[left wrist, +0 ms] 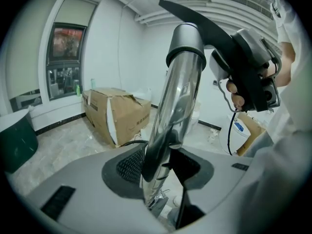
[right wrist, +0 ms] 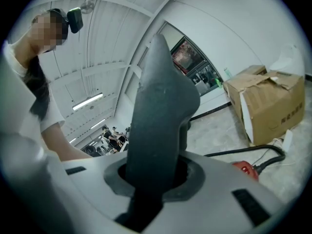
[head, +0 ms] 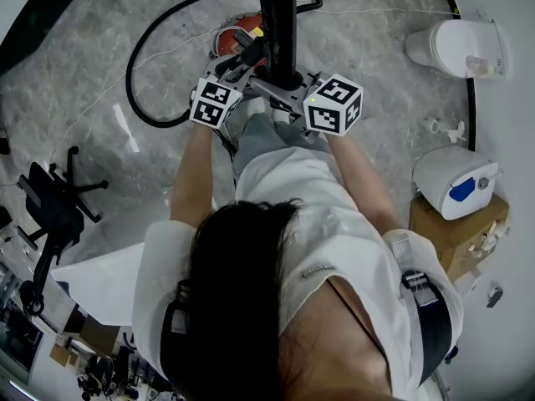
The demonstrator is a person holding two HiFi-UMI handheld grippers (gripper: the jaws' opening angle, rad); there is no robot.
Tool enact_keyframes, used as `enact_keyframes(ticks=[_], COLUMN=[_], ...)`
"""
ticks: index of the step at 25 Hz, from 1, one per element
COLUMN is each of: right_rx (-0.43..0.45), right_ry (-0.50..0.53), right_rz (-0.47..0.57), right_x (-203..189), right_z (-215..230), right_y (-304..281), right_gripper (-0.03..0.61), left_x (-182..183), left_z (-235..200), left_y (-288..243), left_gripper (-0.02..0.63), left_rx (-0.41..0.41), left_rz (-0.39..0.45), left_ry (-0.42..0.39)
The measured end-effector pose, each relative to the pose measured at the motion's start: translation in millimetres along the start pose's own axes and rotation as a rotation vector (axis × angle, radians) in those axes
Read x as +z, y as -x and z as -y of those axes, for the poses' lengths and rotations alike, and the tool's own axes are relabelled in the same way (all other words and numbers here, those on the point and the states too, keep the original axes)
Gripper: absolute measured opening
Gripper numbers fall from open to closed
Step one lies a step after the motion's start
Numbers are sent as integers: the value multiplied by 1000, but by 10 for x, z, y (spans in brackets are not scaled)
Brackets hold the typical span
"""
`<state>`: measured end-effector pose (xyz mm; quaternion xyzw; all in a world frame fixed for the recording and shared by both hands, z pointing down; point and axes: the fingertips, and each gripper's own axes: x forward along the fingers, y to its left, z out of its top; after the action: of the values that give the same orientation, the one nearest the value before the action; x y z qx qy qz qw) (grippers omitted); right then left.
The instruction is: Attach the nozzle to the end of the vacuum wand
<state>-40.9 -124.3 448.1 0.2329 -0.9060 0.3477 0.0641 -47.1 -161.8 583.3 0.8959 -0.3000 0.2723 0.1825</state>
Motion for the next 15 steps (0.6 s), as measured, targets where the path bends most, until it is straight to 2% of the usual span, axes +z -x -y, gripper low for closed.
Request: enact_keyframes(ticks=[10, 15], right_rx=[56, 20], right_ry=[-100, -50], right_rz=[-74, -126], right_x=[-50, -98], right_z=[-4, -59], right_y=[51, 2], right_gripper=[86, 79], left_x=[2, -1], left_z=[75, 66], left_y=[-7, -15], left_gripper=[160, 160], left_rx=[-13, -8], left_rz=[-5, -1], left_ry=[-15, -27])
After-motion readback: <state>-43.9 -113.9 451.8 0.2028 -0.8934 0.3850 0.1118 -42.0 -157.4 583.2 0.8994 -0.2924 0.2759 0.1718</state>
